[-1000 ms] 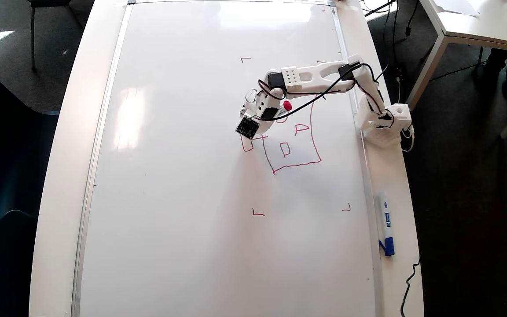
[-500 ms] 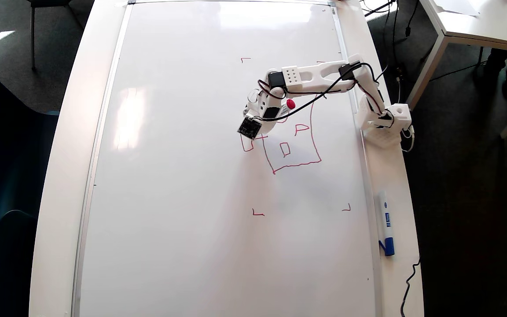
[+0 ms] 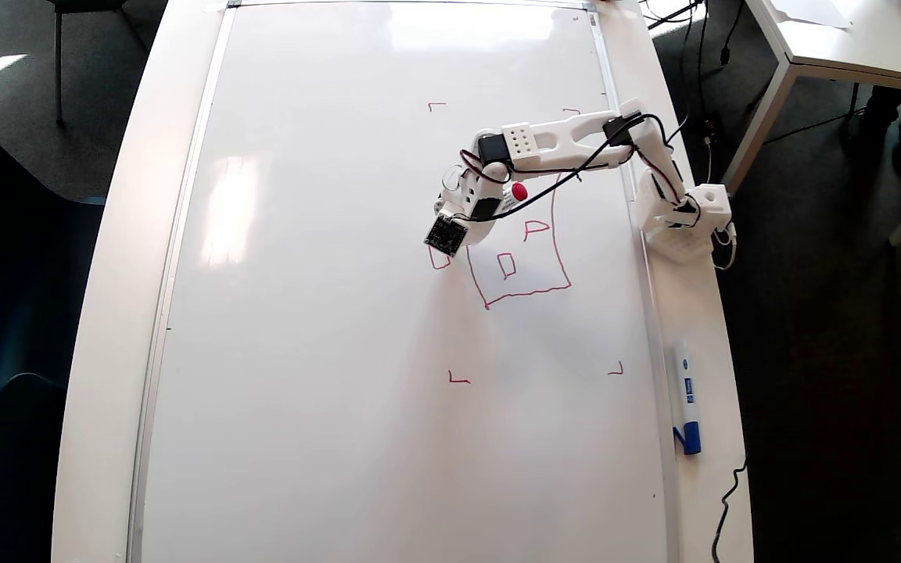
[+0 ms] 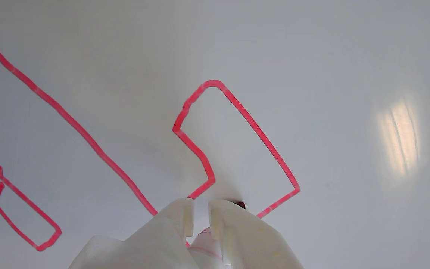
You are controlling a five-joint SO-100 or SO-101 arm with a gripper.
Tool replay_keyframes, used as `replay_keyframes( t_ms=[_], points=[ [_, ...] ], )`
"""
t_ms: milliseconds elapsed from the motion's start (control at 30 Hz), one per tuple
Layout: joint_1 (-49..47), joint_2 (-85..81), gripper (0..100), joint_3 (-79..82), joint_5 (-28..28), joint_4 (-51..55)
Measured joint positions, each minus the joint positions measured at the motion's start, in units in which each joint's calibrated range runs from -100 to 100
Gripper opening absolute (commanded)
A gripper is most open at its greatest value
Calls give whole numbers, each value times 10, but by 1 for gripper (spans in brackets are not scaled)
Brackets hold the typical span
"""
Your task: Draw on a whiteboard a robot head using a pen attached to the gripper
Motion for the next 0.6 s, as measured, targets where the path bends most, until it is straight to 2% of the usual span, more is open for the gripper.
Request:
replay_keyframes(
  t_ms=[600],
  points=[
    [-16, 0, 1, 0, -11, 11]
  ],
)
